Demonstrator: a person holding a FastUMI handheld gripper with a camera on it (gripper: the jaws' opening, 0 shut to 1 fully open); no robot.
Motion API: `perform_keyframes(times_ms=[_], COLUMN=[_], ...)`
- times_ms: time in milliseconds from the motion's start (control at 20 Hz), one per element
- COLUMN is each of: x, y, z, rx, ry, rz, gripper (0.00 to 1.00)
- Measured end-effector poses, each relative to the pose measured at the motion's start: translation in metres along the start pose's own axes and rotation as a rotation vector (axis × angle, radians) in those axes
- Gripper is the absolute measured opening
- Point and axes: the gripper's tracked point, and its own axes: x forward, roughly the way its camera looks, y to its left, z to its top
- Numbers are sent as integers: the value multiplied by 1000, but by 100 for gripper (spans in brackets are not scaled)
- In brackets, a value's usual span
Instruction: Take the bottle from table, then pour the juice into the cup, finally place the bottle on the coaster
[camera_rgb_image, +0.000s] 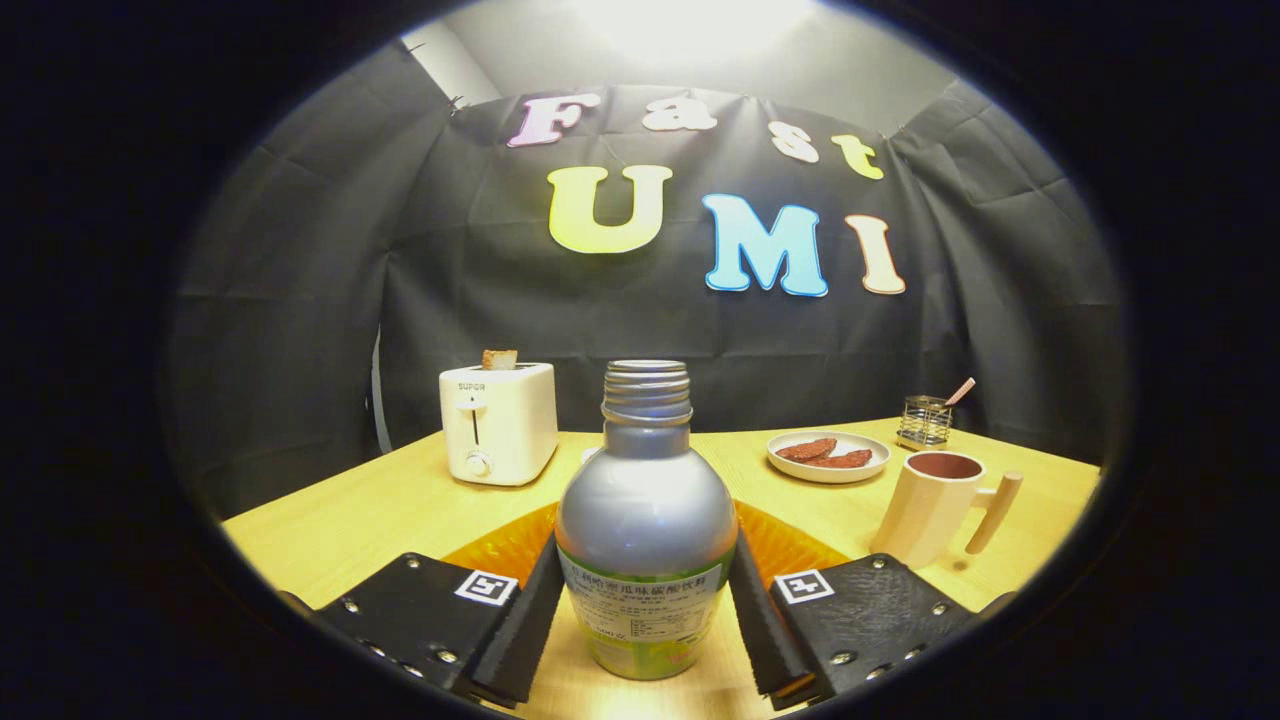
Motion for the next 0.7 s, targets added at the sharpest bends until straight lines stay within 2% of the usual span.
perform_keyframes(times_ms=[200,700], x=[4,29], y=[-23,-70], z=[18,39], rx=[111,598], ry=[-22,9], rz=[-38,-26], gripper=[78,78])
